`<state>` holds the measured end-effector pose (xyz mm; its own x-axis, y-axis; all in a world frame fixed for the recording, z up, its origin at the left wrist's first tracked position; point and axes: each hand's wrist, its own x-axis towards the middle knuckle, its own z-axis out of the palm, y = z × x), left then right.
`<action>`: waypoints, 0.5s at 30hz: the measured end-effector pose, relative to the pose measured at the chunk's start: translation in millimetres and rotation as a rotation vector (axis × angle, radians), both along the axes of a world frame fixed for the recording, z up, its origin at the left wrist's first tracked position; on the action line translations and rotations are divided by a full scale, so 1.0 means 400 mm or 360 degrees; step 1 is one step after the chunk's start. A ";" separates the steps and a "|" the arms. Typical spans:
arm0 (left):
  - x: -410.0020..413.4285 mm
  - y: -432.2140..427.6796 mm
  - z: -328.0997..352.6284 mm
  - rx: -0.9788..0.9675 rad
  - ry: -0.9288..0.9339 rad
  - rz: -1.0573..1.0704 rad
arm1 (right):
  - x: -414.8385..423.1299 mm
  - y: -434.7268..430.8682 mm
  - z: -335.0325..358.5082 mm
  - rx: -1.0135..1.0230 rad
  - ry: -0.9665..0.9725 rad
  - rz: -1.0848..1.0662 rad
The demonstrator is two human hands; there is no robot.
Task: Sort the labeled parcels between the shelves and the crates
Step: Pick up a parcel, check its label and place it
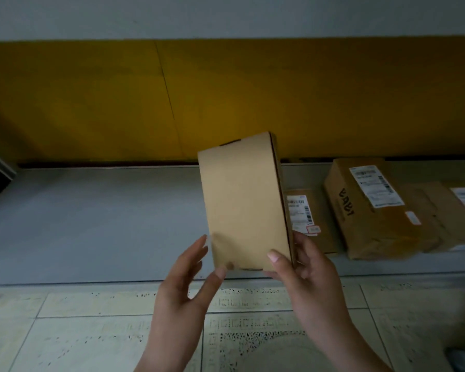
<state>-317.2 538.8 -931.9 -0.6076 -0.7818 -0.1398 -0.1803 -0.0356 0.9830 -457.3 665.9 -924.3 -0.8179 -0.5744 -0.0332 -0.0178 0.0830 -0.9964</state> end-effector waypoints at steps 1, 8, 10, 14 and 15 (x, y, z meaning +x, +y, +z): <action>-0.001 0.002 0.001 0.0027 0.0010 -0.0036 | 0.006 -0.001 -0.005 0.0073 0.0112 -0.0014; -0.025 0.040 0.023 0.0219 0.0122 -0.0308 | 0.095 -0.029 -0.037 0.0363 0.0741 0.0360; -0.033 0.040 0.034 0.0339 0.0195 -0.0180 | 0.111 -0.038 -0.039 0.0439 0.0893 0.0394; -0.043 0.041 0.043 0.0487 0.0276 -0.0005 | 0.115 -0.046 -0.043 0.0509 0.1004 0.0506; -0.042 0.039 0.043 0.0505 0.0286 0.0012 | 0.109 -0.046 -0.040 0.0490 0.0944 0.0536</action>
<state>-334.0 554.3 -914.5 -0.6388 -0.7212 -0.2679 -0.0042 -0.3449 0.9386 -413.7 647.4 -940.4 -0.5301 -0.8330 0.1587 -0.6185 0.2518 -0.7443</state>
